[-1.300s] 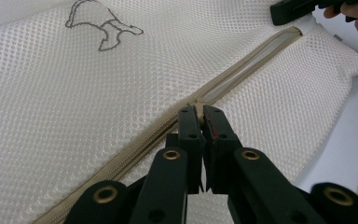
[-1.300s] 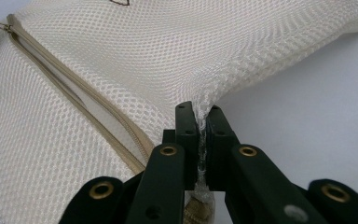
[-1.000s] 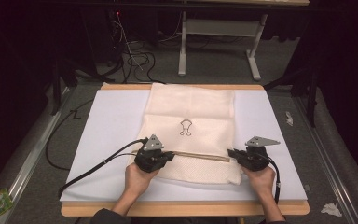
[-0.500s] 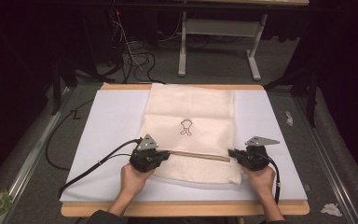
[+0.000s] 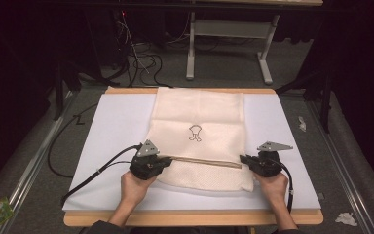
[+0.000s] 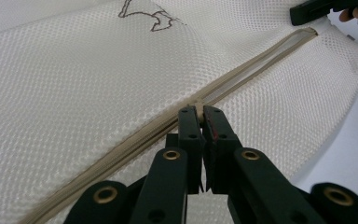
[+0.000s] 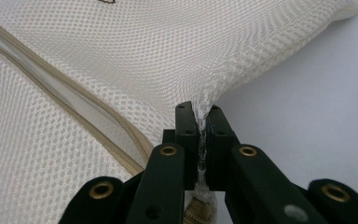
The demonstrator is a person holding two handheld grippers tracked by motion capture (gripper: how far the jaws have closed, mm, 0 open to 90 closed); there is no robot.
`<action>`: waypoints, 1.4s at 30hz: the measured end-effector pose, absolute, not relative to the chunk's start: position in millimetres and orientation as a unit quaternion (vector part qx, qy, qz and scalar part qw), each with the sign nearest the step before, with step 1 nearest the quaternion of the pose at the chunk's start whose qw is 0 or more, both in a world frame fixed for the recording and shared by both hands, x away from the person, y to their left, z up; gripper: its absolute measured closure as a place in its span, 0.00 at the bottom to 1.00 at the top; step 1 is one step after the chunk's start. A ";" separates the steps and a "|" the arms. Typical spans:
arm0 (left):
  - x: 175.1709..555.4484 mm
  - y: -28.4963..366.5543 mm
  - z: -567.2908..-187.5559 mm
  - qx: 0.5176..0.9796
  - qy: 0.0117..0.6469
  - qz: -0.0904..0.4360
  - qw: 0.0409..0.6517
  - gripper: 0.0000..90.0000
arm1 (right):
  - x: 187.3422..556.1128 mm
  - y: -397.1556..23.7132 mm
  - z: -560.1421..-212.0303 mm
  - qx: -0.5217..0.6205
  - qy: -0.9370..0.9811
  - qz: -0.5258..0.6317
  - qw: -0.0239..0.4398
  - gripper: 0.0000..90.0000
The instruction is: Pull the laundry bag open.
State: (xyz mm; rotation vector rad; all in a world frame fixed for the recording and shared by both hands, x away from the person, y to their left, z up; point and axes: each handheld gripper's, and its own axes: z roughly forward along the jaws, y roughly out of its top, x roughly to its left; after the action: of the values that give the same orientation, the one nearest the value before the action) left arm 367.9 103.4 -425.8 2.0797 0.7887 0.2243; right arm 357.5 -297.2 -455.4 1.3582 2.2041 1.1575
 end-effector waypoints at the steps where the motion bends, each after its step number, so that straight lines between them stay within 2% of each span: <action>1: 367.9 103.4 -425.8 0.836 0.317 0.090 0.438 0.96 | 357.6 -297.3 -455.5 0.474 0.768 0.404 0.152 0.98; 16: 366.3 125.5 -424.1 0.823 0.339 0.099 0.445 0.96 | 362.5 -297.5 -450.6 0.476 0.768 0.398 0.157 0.98; 42: 366.1 140.7 -424.2 0.815 0.353 0.105 0.448 0.97 | 368.0 -290.5 -442.2 0.470 0.771 0.397 0.165 0.98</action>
State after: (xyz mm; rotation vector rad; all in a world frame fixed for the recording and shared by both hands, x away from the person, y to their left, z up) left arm 366.1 140.7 -424.2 2.0175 0.8726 0.2590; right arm 368.0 -290.5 -442.2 1.3377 2.1968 1.1299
